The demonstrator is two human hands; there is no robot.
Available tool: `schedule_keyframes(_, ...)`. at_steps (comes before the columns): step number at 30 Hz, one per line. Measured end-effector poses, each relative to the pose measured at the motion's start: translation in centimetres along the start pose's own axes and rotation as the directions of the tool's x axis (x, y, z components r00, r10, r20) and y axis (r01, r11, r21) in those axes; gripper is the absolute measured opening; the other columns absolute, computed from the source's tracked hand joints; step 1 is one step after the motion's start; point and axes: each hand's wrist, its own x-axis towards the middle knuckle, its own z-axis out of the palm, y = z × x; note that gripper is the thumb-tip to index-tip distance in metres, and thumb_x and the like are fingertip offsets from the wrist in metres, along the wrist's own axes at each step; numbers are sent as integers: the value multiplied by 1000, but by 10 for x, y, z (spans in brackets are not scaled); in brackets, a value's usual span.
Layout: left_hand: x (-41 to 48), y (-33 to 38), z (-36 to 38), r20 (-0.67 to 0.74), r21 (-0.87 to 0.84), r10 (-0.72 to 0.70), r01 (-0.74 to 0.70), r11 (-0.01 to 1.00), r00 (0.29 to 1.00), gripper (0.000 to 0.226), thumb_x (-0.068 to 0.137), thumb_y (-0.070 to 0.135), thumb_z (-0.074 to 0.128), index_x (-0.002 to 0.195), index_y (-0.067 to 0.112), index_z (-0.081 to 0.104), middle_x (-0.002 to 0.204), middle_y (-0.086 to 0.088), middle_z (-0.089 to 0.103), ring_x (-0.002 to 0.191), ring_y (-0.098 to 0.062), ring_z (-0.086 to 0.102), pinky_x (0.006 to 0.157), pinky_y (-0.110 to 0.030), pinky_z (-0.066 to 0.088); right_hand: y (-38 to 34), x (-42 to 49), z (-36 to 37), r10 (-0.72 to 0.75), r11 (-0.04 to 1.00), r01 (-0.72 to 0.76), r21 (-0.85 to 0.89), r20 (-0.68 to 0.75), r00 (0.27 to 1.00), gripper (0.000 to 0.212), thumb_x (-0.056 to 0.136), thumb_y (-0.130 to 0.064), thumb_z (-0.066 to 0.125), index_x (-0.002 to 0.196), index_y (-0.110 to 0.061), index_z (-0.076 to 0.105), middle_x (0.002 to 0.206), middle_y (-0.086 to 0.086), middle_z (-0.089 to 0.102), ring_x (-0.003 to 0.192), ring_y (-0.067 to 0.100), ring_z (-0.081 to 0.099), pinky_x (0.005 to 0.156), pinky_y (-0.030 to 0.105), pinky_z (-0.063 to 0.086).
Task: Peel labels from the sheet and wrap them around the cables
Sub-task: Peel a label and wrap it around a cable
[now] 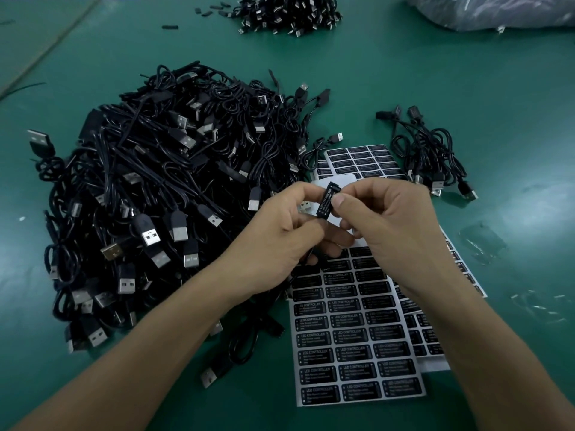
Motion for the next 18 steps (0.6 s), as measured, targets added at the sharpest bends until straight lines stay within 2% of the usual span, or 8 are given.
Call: schedule_keyframes(18,-2,4,1,-2,-14,-16,16,1000,1000,24,102,-1,47,114,19,53,88,-1,79,74,-11,73,60,-20,52,0,0,1,-3,999,2,-38,-31,1000,20,89,-14,70,71,-21,70,63,6,66,51,6,59,50,19,51)
